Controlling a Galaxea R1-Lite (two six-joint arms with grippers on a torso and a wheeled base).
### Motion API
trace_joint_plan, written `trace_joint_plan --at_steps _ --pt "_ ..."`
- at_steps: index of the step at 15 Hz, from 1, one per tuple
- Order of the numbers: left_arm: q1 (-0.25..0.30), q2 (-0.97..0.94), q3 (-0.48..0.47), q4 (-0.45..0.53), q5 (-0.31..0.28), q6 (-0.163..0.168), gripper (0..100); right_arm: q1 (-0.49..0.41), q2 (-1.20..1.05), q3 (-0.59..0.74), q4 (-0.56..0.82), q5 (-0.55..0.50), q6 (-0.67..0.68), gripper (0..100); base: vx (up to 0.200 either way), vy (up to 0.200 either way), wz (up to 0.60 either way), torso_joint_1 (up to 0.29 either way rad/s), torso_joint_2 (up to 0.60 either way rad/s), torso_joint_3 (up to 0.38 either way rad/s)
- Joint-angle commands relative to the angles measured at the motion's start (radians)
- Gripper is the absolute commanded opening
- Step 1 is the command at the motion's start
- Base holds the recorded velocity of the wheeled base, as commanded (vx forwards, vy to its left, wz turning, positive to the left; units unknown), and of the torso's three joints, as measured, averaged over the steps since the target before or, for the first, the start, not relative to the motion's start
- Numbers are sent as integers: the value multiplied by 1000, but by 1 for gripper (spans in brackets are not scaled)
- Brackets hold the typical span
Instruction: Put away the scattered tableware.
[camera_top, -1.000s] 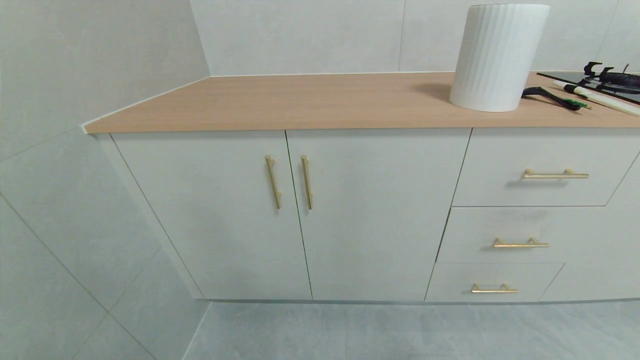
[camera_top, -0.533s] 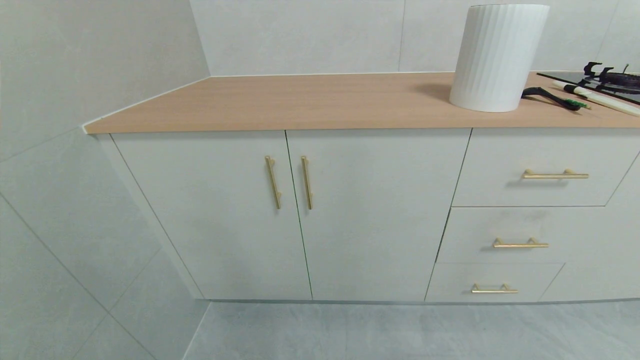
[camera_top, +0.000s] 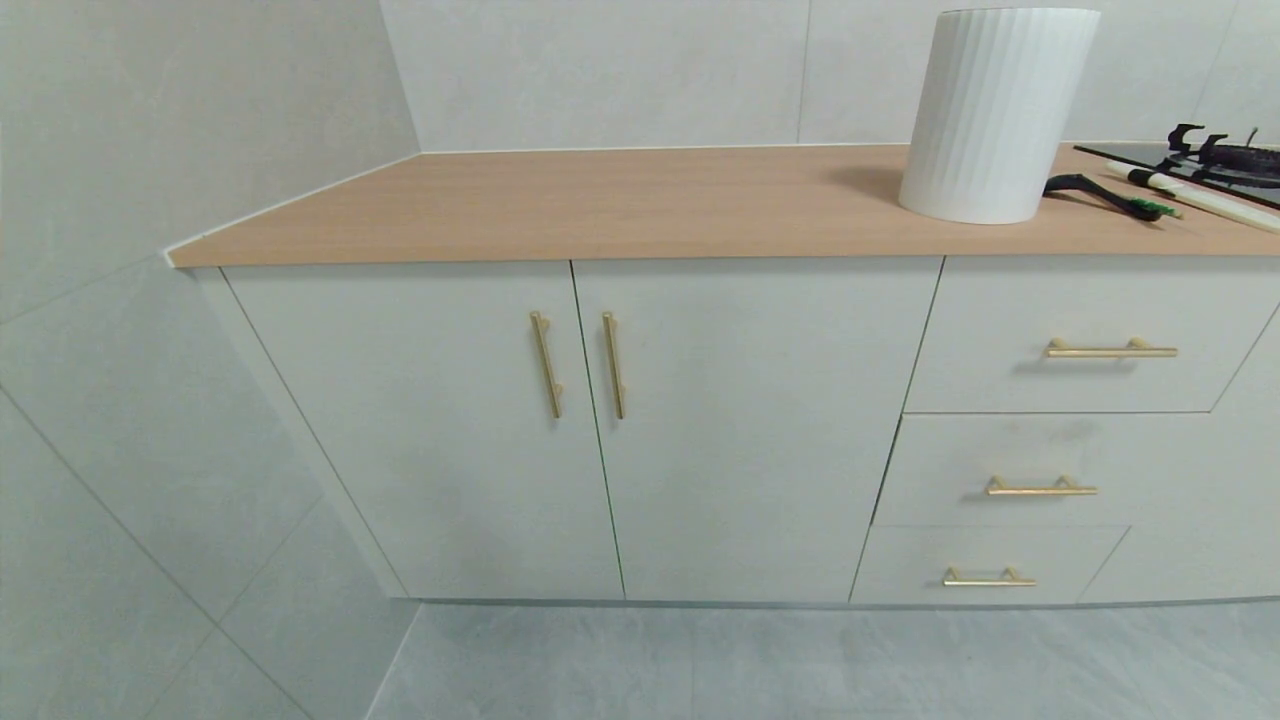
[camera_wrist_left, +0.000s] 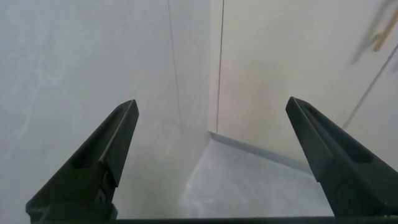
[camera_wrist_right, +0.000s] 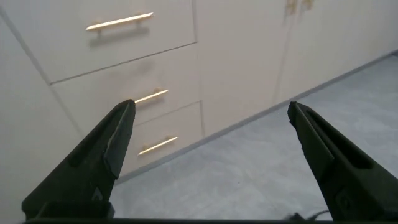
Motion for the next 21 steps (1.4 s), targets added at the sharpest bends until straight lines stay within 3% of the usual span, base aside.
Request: trace_joint_plan --at_steps 1,2,3,5,7,9,12,13,21 --pt "1 0 61 -53 -46 8 100 35 -31 79 -83 102 -3 100 0 0 0 0 0 0" --pt "1 0 61 -46 -147 8 100 55 -72 145 -163 279 -13 100 0 0 0 0 0 0" --pt "1 0 61 -45 -210 11 100 55 -72 176 -169 320 -13 100 0 0 0 0 0 0" --pt "1 0 61 -45 -261 24 100 55 -72 239 -170 335 -28 100 0 0 0 0 0 0" --pt "-1 0 61 6 -357 21 100 55 -71 245 -177 377 -39 100 0 0 0 0 0 0" --pt "-1 0 61 -2 -359 21 100 55 -71 245 -189 391 -112 100 0 0 0 0 0 0" --pt "-1 0 61 -3 -357 -26 100 55 -69 247 -169 513 -125 100 0 0 0 0 0 0" --pt "-1 0 61 -3 -357 -26 100 55 -72 247 -158 549 -126 100 0 0 0 0 0 0" --pt "-1 0 61 -3 -359 -25 100 55 -72 247 -160 530 -123 100 0 0 0 0 0 0"
